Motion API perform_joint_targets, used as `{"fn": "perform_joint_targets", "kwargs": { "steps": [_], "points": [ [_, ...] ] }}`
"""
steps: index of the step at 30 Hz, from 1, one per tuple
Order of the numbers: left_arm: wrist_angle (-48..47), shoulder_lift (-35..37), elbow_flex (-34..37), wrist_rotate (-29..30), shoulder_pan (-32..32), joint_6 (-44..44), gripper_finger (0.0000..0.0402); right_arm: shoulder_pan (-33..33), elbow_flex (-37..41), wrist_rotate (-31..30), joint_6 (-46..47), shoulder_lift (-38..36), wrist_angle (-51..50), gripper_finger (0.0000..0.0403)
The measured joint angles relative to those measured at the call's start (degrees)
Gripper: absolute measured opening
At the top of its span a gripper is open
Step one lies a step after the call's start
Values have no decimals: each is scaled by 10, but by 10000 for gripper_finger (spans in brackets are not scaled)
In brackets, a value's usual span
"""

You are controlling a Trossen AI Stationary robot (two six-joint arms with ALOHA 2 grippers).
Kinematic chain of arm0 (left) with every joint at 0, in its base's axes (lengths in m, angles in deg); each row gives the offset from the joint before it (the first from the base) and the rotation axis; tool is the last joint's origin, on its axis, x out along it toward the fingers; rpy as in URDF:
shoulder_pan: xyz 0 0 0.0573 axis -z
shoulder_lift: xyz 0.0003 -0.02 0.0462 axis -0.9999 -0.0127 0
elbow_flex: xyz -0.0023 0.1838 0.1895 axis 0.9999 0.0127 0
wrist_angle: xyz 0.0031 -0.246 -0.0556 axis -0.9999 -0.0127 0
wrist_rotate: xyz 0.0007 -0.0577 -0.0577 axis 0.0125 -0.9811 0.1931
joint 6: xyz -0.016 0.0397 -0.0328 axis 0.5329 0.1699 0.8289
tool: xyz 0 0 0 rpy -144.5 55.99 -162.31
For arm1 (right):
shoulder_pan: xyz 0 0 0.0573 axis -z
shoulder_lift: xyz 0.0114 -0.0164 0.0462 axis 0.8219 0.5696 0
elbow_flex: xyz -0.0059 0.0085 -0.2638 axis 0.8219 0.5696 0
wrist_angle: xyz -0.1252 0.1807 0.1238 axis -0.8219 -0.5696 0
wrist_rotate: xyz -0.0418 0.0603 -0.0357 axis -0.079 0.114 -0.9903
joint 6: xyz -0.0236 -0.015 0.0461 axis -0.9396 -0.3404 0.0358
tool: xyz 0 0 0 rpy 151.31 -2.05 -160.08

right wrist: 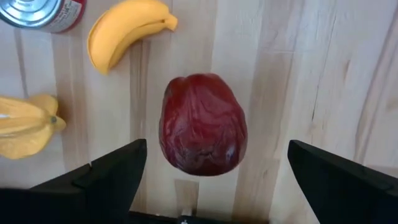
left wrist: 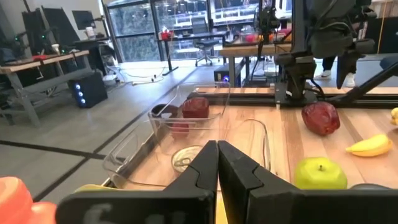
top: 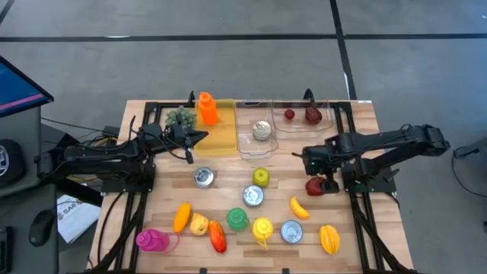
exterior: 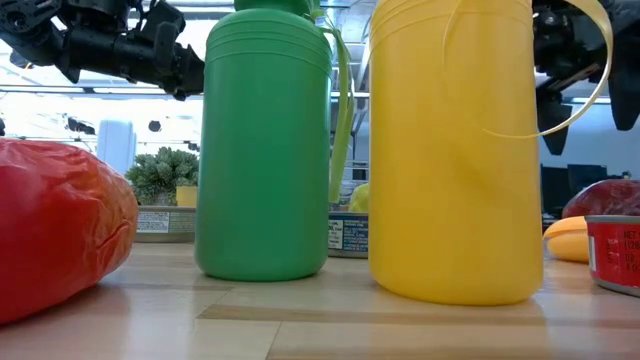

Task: Pick & Place Food Item
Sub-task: Put the red apple into the right transparent bin

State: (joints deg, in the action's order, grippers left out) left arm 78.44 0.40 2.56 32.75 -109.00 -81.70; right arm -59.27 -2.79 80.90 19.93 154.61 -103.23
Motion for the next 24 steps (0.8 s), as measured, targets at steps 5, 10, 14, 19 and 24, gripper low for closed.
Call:
{"fn": "perform_joint_targets", "kwargs": {
  "steps": [5,10,14,19,24],
  "points": [
    [0,0,0,0,0,0,1,-1,0,-18,22,0,9,385],
    [0,0,0,0,0,0,1,-1,0,-19,26,0,9,385],
    [0,0,0,0,0,0,1,-1,0,-19,26,0,9,385],
    [0,0,0,0,0,0,1,-1,0,-19,26,0,9,385],
    [1,0,0,0,0,0,1,-1,0,-19,26,0,16,385]
  ]
}}
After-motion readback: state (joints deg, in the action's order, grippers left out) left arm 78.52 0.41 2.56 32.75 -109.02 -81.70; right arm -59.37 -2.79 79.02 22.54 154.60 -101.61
